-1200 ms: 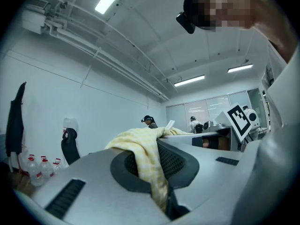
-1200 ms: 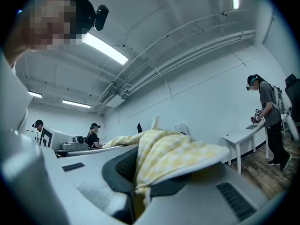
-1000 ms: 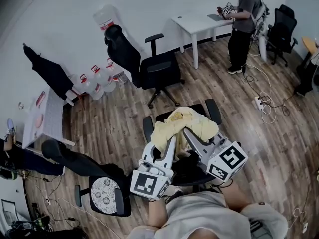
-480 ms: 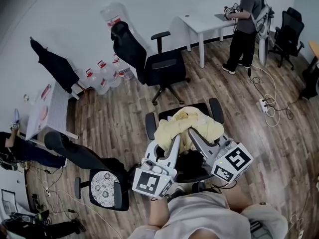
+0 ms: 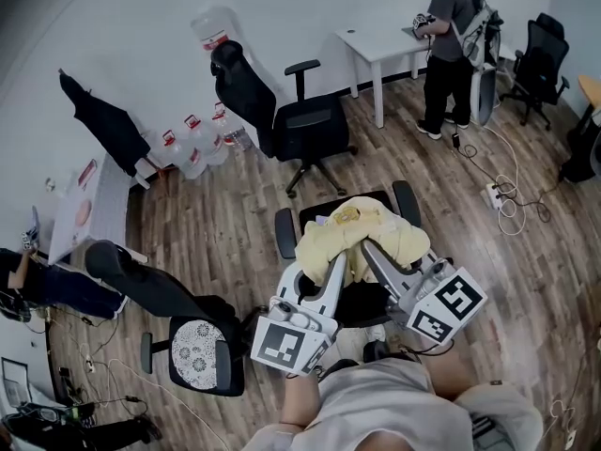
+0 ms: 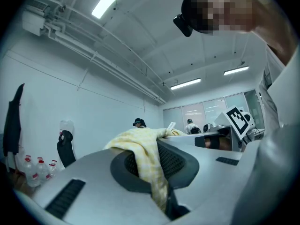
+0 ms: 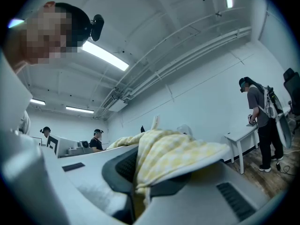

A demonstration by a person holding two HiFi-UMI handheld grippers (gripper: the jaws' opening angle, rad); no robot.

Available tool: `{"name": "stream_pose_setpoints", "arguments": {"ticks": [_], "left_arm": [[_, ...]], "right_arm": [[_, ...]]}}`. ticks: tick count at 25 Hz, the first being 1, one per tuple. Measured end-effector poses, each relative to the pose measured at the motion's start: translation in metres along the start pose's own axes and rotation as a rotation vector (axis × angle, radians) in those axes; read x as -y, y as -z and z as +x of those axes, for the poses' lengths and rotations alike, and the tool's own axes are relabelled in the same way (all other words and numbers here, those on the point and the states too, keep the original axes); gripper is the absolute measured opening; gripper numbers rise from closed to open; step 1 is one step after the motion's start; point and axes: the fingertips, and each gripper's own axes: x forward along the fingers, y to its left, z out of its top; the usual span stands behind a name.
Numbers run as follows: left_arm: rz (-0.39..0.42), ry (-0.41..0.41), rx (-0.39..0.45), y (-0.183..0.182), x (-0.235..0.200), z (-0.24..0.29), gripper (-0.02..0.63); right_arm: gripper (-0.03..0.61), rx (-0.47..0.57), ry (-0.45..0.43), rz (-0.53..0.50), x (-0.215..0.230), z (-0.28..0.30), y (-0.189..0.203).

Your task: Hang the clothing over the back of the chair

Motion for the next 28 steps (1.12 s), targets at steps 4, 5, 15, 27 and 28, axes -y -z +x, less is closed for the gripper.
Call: {"name": "stream_pose_setpoints", "arguments": {"ticks": [4, 5, 15, 27, 28], "left_arm": [[0.002, 0.022, 0.006, -0.001, 0.013, -0.015, 0.034], [0.0, 0.026, 0.006, -0.001, 0.017, -0.019, 0.034], [-0.035, 0.047, -0.013, 0.014, 0.054, -0.051, 0.034], [-0.071, 0.027, -0.053, 0.038, 0.091, -0.082, 0.034], [-0.076, 0.026, -0.058, 0.039, 0.092, -0.083, 0.034]], "right_arm": [[0.037, 0.011, 0.006, 0.013, -0.015, -0.014, 0.002], [0.037, 0.011, 0.009, 0.015, -0.019, -0.018, 0.003], [0.037, -0.016, 0.043, 0.037, -0.046, -0.059, 0.023], [0.037, -0.058, 0.061, 0.078, -0.07, -0.101, 0.052], [0.037, -0.064, 0.065, 0.082, -0.07, -0.102, 0.053]]}}
